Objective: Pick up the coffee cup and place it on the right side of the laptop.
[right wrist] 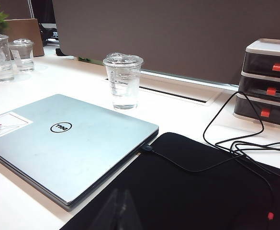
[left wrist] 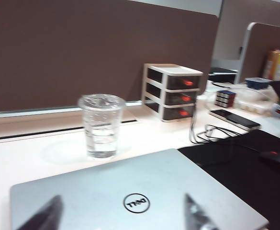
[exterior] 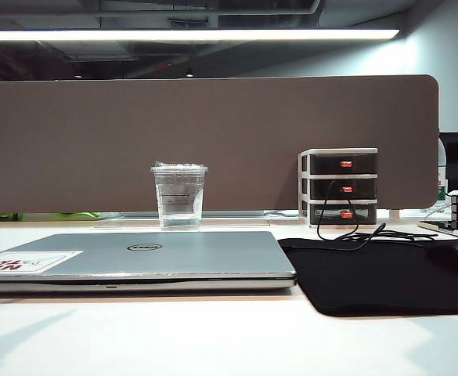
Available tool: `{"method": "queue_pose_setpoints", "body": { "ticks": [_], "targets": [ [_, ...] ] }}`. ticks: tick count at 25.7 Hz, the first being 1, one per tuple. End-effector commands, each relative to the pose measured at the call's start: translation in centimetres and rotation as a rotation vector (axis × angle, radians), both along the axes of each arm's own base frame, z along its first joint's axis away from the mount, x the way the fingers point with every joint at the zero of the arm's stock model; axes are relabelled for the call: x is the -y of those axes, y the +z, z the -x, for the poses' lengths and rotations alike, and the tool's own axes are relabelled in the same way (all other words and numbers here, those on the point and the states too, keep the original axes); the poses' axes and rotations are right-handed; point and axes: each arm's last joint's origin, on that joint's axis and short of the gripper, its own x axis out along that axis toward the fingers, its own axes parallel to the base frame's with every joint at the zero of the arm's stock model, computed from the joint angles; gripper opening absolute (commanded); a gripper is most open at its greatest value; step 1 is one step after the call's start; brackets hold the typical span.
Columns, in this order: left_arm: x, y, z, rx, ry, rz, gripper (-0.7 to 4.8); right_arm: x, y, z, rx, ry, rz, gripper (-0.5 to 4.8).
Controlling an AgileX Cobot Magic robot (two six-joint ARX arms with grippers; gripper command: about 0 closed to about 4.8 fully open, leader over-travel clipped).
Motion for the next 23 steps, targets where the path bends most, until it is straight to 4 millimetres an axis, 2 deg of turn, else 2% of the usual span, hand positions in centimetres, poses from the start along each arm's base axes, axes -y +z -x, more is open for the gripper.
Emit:
{"method": "queue_pose_setpoints", "body": {
  "ticks": [1,8,10,13,15,23],
  "targets": [
    [-0.1,0.5,0.0,0.021,0.035,0.032,3.50,0.0,-0.1,0.0,0.003,0.005,-0.002,-0.01],
    [-0.3,2.3,0.2,0.079,0.088,0.057,3.51,0.0,-0.1,0.0,0.003,0.005,-0.002,-0.01],
    [-0.2,3.2,0.0,0.072,0.072,0.038,4.03,0.0,-0.1,0.0,0.003,0.005,-0.002,-0.01],
    [-0.1,4.1,-0.7,0.059,0.054,0.008,4.53,0.0,-0.1,0.0,0.003,0.005,-0.002,-0.01],
    [0.2,5.4,-2.5,0.040,0.049,0.000,4.79,0.0,-0.1,0.0,0.003,0.005,-0.002,-0.01],
    [1.2,7.3,-8.4,-0.033,-0.071,-0.041,4.79,0.0,-0.1,0.0,0.003,0.005,-0.002,-0.01]
  ]
}}
